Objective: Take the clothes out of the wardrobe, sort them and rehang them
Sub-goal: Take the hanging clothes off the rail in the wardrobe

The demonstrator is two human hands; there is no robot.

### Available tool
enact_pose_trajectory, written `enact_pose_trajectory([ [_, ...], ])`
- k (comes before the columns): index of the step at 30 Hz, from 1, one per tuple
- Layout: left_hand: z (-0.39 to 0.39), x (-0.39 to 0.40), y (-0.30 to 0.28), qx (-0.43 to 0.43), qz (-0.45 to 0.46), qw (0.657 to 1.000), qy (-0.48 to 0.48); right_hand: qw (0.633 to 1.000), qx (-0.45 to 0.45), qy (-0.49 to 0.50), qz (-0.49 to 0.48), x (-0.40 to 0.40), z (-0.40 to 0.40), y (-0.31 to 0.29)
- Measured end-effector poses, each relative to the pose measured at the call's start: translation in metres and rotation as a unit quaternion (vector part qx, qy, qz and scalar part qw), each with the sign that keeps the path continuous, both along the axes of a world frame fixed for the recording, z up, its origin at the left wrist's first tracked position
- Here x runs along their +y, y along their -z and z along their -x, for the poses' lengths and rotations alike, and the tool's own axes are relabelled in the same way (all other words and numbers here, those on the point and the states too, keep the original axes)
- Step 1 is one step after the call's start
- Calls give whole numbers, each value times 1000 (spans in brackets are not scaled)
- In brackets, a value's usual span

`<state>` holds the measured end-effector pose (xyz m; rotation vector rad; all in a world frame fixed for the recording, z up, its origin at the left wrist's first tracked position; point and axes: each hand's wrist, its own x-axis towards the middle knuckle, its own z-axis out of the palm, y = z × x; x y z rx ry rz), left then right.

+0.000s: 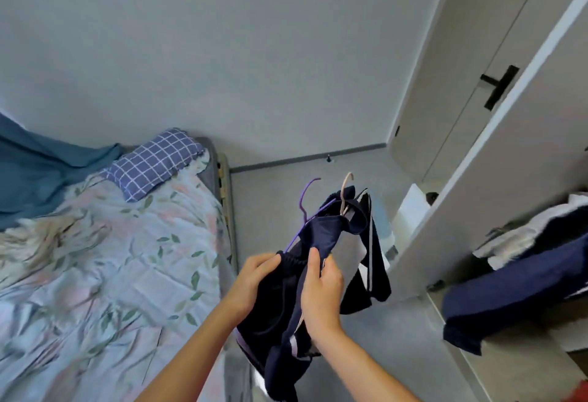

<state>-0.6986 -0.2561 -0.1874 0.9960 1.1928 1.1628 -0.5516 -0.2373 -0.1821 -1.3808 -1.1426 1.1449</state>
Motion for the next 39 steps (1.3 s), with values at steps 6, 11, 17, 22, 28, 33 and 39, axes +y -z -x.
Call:
enact_pose_trajectory([
  [6, 99, -20, 9, -33, -5, 996, -83, 998, -32, -52, -16, 11, 92, -2],
  [11, 154, -41, 10, -12, -8, 984, -179, 990, -49, -124, -44, 16, 159, 6],
  [17, 215, -57, 19, -18, -10, 964, -264, 971, -39, -229, -65, 17, 227, 8],
  [22, 259, -67, 33, 4, -1, 943, -333, 954, -52, -289, -58, 26, 276, 19],
  [28, 313, -71, 57, 5, 0, 913, -408, 938, -87, -335, -35, 48, 346, 39],
  [33, 354, -61, 81, 20, 21, 894, -447, 915, -81, -396, -19, 64, 405, 54],
  [39, 403, -50, 124, 14, 107, 848, -518, 877, -94, -470, 35, 87, 477, 77],
])
